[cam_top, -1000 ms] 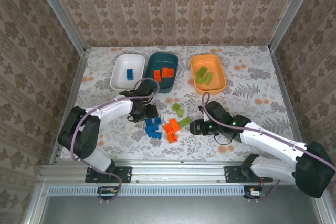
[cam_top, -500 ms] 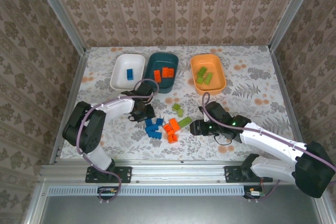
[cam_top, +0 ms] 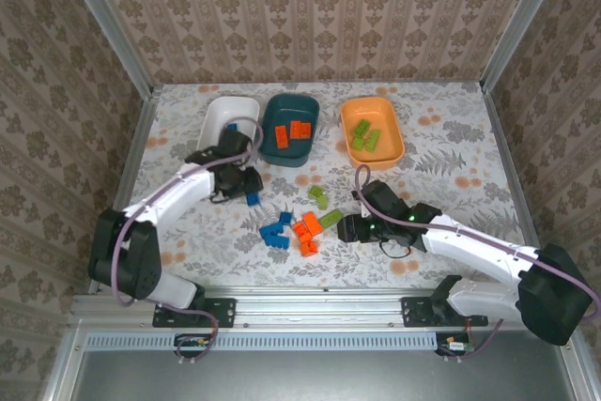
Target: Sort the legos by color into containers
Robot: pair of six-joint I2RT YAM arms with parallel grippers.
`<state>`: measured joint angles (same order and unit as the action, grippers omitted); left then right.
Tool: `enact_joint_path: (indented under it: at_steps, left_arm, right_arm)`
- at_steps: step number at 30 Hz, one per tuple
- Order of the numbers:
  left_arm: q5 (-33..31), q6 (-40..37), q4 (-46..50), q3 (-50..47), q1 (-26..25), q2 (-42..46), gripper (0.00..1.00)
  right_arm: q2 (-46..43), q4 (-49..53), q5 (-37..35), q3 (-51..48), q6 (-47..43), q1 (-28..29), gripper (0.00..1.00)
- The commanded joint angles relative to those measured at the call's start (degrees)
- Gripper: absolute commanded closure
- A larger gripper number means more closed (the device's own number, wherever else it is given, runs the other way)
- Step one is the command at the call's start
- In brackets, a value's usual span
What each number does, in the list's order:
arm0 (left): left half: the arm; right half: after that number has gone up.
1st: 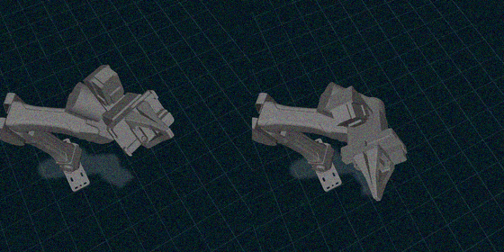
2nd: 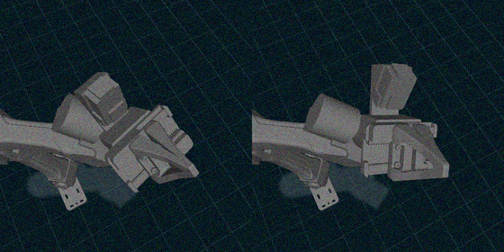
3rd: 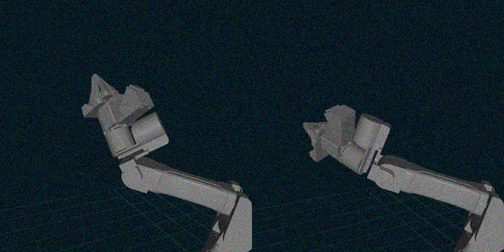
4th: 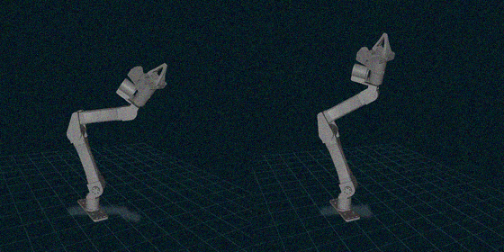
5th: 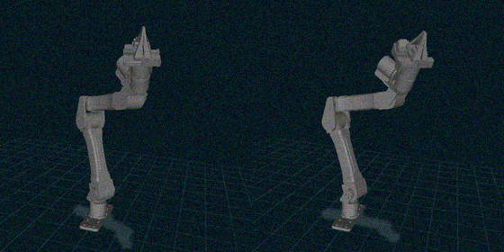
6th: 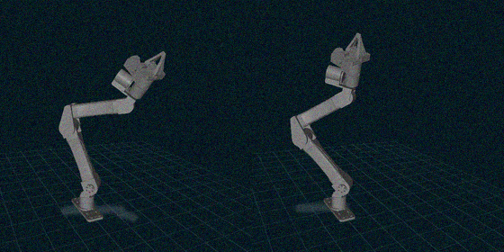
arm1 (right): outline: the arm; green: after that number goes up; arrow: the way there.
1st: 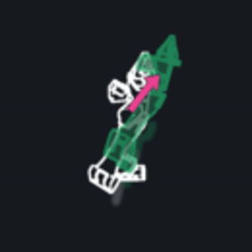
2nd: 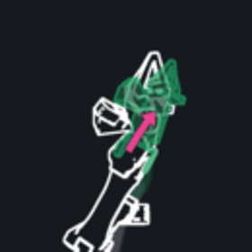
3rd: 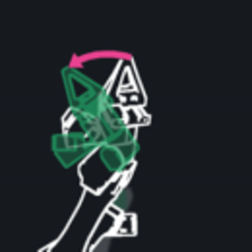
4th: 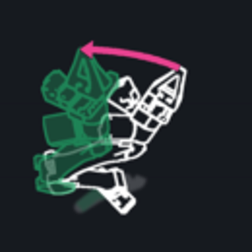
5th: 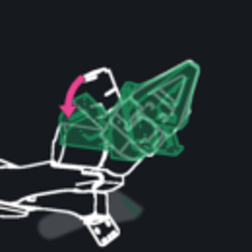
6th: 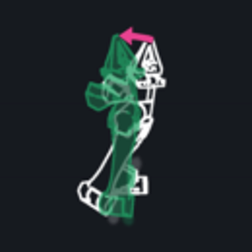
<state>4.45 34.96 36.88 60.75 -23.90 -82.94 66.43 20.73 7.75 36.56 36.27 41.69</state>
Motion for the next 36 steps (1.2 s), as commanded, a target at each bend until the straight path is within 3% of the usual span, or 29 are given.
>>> enact_joint_path:
  at_steps: [1,7,14,27,33,36]
  left_arm:
    - [-2.2,-11.6,7.4,9.5,4.9,0.4,0.74]
    - [-6.1,-22.0,13.6,30.6,11.5,-15.3,0.75]
    - [-2.8,-25.3,14.6,46.1,14.0,-32.3,0.75]
    - [-1.6,-27.8,16.5,49.4,16.0,-42.3,0.72]
    - [-2.1,-27.8,18.2,51.4,15.9,-43.3,0.59]
    - [-2.2,-27.9,19.2,52.1,15.9,-43.0,0.42]
  right_arm:
    - [0.9,-1.1,-0.1,1.7,0.9,0.7,0.44]
    - [2.4,-2.0,-0.6,2.0,2.0,1.9,0.44]
    - [2.6,-1.1,-2.3,2.4,3.6,4.0,0.44]
    - [-2.4,8.0,-8.6,5.3,5.8,8.5,0.44]
    - [-3.8,7.5,-9.5,4.2,4.9,8.5,0.42]
    - [-2.4,6.4,-8.6,4.5,3.9,8.5,0.41]
